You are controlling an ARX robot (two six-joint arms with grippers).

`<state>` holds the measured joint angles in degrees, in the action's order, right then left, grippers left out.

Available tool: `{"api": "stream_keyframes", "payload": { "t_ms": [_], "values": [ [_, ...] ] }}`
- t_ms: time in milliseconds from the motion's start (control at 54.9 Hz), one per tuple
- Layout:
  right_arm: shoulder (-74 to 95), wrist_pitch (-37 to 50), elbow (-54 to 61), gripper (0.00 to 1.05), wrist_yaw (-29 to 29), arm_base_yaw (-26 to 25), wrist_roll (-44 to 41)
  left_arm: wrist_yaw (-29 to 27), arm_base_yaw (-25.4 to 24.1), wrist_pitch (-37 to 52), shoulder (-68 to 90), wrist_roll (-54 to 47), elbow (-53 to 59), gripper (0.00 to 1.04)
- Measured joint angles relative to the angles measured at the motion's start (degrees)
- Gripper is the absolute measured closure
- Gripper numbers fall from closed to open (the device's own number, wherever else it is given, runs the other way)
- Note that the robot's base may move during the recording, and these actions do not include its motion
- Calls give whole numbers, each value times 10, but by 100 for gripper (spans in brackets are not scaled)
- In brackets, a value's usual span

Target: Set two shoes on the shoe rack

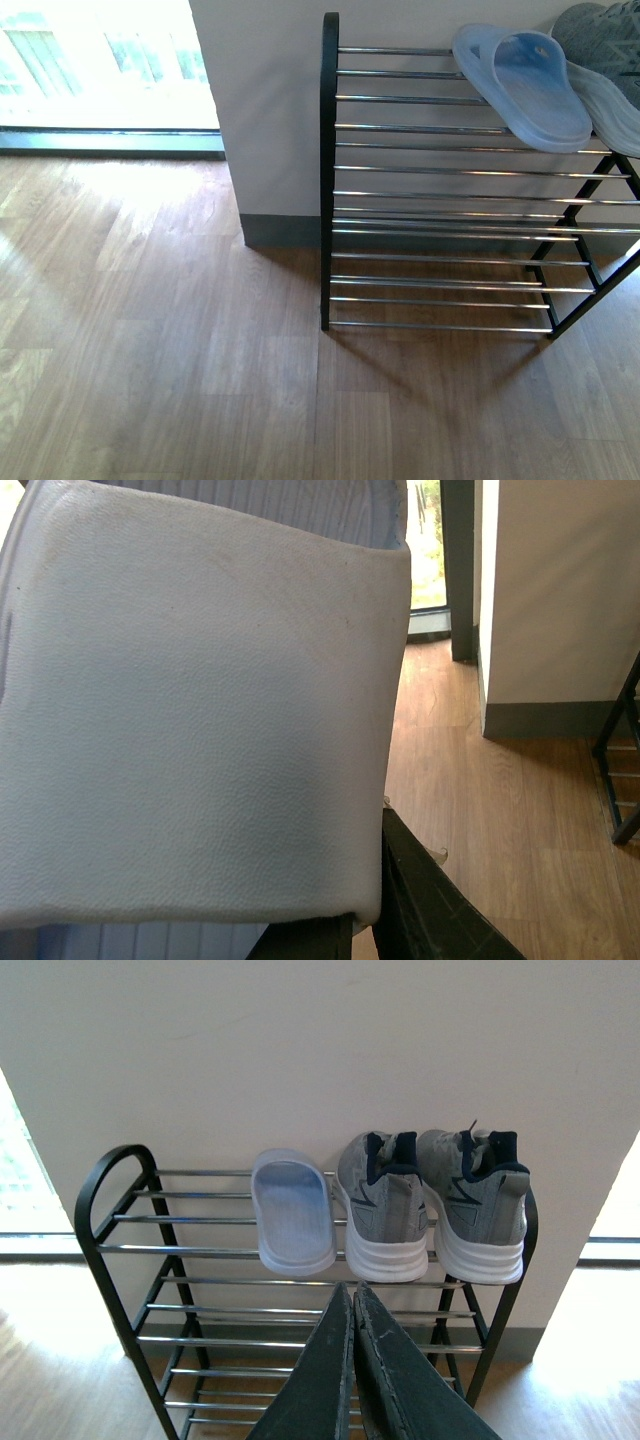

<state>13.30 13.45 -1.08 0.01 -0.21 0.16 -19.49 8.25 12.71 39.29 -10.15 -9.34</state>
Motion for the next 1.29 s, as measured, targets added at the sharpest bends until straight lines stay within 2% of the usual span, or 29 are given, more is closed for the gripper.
{"api": "stream_keyframes", "payload": {
  "t_ms": [201, 292, 729, 930, 1021, 1039, 1221, 1294],
  "values": [
    [-36, -37, 0, 103, 0, 0, 0, 0, 0, 0, 0, 0, 0, 103],
    [-115, -128, 0, 103, 0, 1, 0, 0, 0, 0, 0, 0, 0, 103],
    [-129, -133, 0, 103, 0, 1, 0, 0, 0, 0, 0, 0, 0, 103],
    [-129, -133, 0, 75, 0, 1, 0, 0, 0, 0, 0, 0, 0, 103],
    [-130, -133, 0, 56, 0, 1, 0, 0, 0, 0, 0, 0, 0, 103],
    [-130, -133, 0, 47, -2, 1, 0, -1, 0, 0, 0, 0, 0, 103],
    [-130, -133, 0, 9, -2, 1, 0, -1, 0, 0, 0, 0, 0, 103],
    [-130, -133, 0, 9, -2, 1, 0, 0, 0, 0, 0, 0, 0, 103]
  ]
}}
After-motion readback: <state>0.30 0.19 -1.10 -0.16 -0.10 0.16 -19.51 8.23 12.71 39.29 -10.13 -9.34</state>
